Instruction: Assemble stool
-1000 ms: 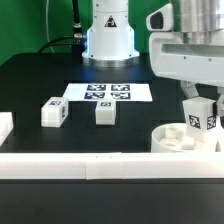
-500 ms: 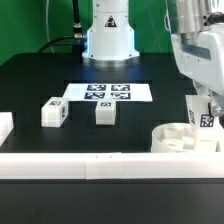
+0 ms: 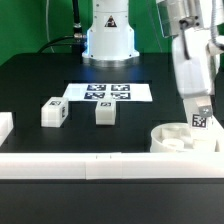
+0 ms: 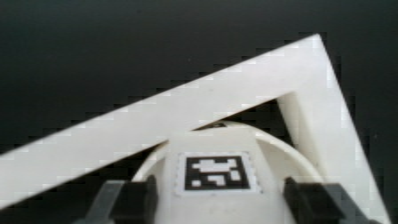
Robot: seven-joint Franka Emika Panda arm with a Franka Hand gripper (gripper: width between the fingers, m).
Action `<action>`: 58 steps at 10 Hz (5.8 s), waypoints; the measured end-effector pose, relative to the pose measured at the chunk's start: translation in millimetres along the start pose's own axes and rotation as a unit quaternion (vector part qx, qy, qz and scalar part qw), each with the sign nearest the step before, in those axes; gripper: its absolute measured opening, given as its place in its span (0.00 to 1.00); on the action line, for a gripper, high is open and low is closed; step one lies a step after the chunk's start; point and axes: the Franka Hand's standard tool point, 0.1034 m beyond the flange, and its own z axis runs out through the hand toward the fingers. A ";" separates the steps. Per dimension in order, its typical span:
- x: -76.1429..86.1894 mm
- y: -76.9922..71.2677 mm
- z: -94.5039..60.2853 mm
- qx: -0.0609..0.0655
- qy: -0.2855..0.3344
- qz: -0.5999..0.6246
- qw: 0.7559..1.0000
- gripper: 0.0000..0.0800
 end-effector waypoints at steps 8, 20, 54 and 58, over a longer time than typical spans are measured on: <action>-11.2 -4.2 -14.4 0.019 -0.023 0.087 0.996 0.76; -26.7 -12.8 -38.6 -0.010 -0.017 -0.450 0.893 0.81; 10.4 -10.7 -0.7 -0.132 -0.005 -0.982 0.135 0.42; 11.2 -8.9 -0.5 -0.130 0.011 -0.953 0.273 0.42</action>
Offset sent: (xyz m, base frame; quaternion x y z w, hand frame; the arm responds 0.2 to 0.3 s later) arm 0.0000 0.0000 0.0000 0.0000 0.0000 0.1938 0.9810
